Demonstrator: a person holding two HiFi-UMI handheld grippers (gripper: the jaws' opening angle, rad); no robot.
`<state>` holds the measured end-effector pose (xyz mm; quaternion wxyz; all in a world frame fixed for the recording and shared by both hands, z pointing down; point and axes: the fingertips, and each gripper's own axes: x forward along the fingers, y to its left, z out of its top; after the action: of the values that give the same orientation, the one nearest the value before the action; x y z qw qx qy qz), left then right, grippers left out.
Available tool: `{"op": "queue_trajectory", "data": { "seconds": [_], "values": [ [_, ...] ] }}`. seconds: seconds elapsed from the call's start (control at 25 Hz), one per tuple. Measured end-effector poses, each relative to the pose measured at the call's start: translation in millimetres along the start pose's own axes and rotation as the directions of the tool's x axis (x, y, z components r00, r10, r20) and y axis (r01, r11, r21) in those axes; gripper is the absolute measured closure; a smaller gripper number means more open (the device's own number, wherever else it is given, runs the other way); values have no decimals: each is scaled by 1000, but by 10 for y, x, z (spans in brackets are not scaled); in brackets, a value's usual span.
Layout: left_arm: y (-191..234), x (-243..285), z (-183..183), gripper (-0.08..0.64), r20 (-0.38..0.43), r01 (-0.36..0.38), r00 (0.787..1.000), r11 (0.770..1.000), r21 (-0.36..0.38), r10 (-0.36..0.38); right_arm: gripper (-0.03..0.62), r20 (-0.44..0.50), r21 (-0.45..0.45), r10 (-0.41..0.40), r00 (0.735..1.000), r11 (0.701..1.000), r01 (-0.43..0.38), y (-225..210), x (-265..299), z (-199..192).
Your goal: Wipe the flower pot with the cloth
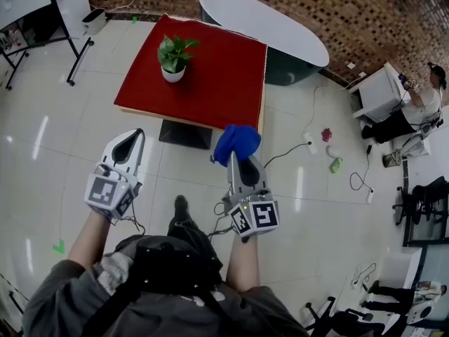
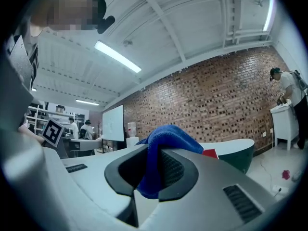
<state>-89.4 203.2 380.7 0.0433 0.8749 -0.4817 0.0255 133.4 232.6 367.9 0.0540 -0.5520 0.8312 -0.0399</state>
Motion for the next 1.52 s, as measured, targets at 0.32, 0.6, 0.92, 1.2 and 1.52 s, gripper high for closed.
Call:
{"op": "queue_trajectory", "data": {
  "seconds": [0.32,0.6,0.92,1.2,1.52],
  "values": [
    [100,1147,325,534,9,-69,998,998,-5,69,529,-6,8,67,998,998,-67,-931,884,419],
    [382,1792,256,534,-53,-112,992,994,6,112,529,-58,35,137,989,990,-136,-1293,1552,509],
    [742,1922,101,508,-27,-136,990,990,40,137,529,-90,60,174,981,984,-169,-1213,1895,108],
    [977,2440,42,481,-18,-57,998,996,70,59,529,-138,99,155,978,985,-142,-1327,2400,-152],
    [1382,2988,-568,320,-130,71,990,989,133,-53,529,-237,101,118,964,990,-97,-1398,3216,-739]
  ]
}}
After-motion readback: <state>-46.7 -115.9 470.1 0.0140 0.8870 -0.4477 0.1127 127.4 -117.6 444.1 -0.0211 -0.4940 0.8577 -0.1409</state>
